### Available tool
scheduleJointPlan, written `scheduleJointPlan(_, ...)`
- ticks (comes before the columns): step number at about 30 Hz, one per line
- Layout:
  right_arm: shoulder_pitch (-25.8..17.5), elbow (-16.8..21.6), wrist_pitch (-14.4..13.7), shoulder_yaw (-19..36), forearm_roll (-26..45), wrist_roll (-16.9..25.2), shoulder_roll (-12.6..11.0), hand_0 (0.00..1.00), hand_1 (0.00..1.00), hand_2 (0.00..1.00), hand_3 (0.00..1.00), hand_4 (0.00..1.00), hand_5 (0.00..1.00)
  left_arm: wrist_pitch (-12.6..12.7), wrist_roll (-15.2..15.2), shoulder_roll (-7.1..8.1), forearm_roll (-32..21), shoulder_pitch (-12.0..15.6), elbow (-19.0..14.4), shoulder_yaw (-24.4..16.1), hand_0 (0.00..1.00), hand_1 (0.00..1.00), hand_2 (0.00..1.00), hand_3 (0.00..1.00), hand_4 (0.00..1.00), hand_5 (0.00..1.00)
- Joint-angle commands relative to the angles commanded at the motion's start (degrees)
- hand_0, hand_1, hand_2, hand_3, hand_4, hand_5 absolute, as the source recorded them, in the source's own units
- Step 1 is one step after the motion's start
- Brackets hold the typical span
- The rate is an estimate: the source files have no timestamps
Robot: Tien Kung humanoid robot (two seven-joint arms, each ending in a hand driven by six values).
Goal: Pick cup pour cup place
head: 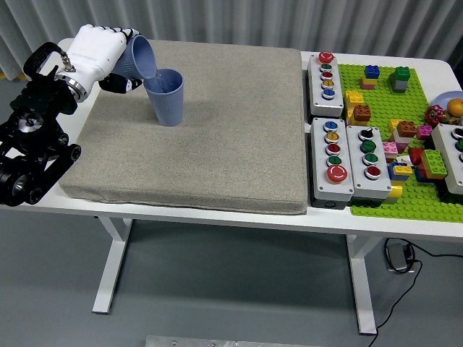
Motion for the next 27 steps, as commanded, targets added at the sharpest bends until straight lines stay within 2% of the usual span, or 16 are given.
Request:
scheduleJointPlan(16, -0.3, 0.0, 0.1, -0.2, 0.0, -0.1, 0.0, 0.689, 0.653, 0.584, 0.578, 0.002, 0.165, 0.5, 0.0, 0.45, 0.0, -1.1, -0.2, 2.8, 0.468, 0.514, 0.537, 0.548, 0.677, 0.094)
scheduleJointPlan(27, -0.2, 0.0, -0.1, -0.5, 0.0, -0.1, 0.0, 0.689, 0.653, 0.584, 0.578, 0.002, 0.165, 0.6, 0.1, 1.01, 0.0, -4.2, 0.7, 7.4, 0.462, 0.513, 0.536, 0.545, 0.678, 0.099)
